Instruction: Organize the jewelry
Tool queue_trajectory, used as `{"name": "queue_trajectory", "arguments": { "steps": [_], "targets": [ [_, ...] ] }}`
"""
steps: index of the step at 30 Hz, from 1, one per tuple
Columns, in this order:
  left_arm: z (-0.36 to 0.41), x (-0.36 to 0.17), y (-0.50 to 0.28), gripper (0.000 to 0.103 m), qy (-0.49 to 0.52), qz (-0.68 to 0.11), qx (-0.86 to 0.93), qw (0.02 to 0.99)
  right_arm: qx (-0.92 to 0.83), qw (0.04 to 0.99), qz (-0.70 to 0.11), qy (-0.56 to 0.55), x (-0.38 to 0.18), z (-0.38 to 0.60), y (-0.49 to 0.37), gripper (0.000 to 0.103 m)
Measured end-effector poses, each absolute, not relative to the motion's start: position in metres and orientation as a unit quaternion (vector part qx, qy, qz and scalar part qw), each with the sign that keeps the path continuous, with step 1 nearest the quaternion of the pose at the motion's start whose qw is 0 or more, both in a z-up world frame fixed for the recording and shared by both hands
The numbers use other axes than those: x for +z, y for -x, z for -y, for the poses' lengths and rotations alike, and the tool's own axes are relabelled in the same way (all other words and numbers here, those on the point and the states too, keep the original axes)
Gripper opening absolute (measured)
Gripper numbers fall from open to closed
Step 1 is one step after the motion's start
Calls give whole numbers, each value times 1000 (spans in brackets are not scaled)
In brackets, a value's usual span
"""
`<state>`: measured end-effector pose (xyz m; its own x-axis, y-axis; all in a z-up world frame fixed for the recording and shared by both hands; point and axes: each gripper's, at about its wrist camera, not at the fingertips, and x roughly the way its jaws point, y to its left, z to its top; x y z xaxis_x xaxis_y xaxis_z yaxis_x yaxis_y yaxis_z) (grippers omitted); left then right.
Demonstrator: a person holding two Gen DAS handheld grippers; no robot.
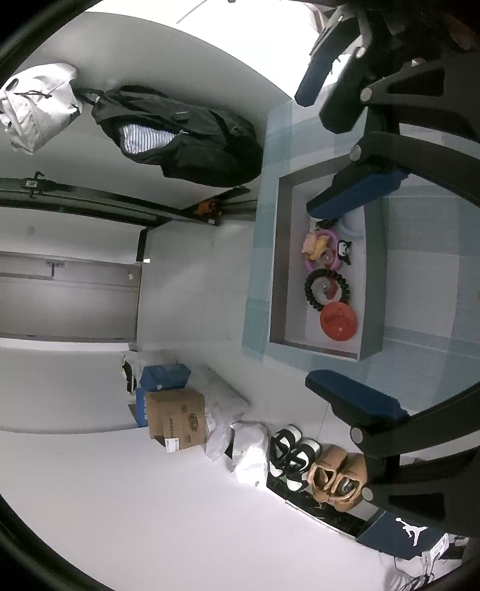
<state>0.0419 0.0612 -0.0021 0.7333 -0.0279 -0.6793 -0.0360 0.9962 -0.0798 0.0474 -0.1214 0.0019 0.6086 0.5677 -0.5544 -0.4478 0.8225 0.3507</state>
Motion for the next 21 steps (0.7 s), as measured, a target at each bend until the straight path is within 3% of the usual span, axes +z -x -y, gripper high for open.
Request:
{"name": "queue_trajectory", "arguments": {
  "steps": [21],
  "targets": [
    [-56, -1, -37, 81, 42, -367, 4, 929, 286, 894, -335, -77, 3, 119, -40, 98]
  ]
}}
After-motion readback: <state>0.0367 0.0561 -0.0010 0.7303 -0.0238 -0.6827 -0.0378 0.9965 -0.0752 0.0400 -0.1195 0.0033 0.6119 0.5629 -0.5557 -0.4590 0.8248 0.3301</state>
